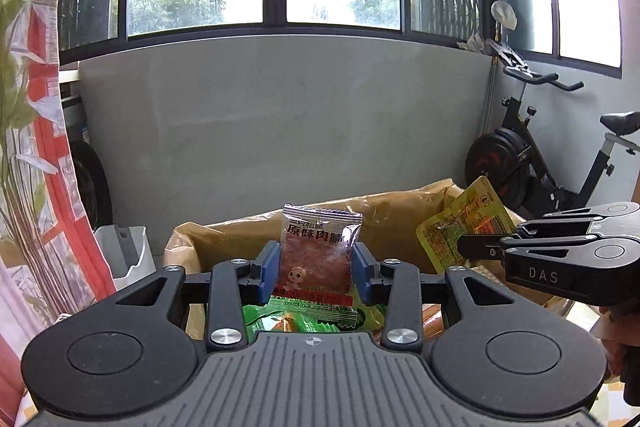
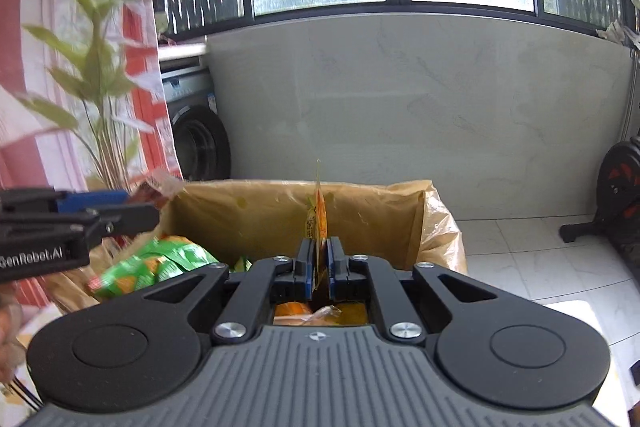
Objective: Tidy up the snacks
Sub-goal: 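Lift both packets over the lined box and open both tools, then move both open tools back toward the taped box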
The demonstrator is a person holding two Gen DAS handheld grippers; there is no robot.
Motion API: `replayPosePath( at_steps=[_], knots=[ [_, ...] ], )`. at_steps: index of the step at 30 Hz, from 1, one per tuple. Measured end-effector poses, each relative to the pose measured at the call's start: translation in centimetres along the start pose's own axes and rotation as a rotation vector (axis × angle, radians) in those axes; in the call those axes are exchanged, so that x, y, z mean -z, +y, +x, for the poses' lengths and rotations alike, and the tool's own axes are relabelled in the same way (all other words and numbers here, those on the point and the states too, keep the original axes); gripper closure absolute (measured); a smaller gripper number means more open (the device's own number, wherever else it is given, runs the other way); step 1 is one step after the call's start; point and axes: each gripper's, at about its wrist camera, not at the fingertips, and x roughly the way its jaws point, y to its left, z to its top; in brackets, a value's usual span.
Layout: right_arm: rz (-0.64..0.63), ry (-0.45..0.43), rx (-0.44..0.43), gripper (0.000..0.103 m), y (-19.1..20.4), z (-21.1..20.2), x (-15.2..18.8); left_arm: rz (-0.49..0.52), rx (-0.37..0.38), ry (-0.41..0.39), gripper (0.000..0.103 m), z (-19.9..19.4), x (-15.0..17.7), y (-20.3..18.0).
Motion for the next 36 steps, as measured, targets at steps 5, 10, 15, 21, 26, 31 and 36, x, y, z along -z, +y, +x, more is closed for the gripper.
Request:
replayPosePath(
  at_steps=[5, 10, 15, 21, 26, 31, 36],
  knots=[
    [-0.004, 0.021, -0.001, 0.083, 0.0, 0.5, 0.8, 0.017, -0.003, 0.029, 0.041, 0.6, 0.5, 0.2],
    [0.015, 0.003, -0.005, 0.057, -0.2, -0.7, 1.3, -0.007, 0.0, 0.043, 0.035, 0.7, 0.9, 1.3],
    [0.002, -0.009, -0.031, 0.049, 0.0, -2.3, 1.5, -0.019, 0.005, 0.031, 0.03, -1.2, 1.3, 1.8],
    [-0.013, -0.021, -0.036, 0.048, 0.8, -4.5, 2.1, -0.019, 0.012, 0.028, 0.03, -3.7, 2.2, 2.0],
    [-0.02, -0.043, -0.048, 0.048, 1.7, -6.6, 2.8, -0.033, 0.011, 0.014, 0.03, -6.5, 3.0, 2.7],
    [-0.046, -0.063, -0.046, 0.048, 2.6, -8.4, 4.1, -0.028, 0.014, 0.0, 0.03, -9.2, 4.4, 2.8],
    [-0.041, -0.05, -0.057, 0.048, 2.9, -9.4, 5.6, -0.054, 0.024, 0.009, 0.03, -10.8, 6.2, 3.5]
  ],
)
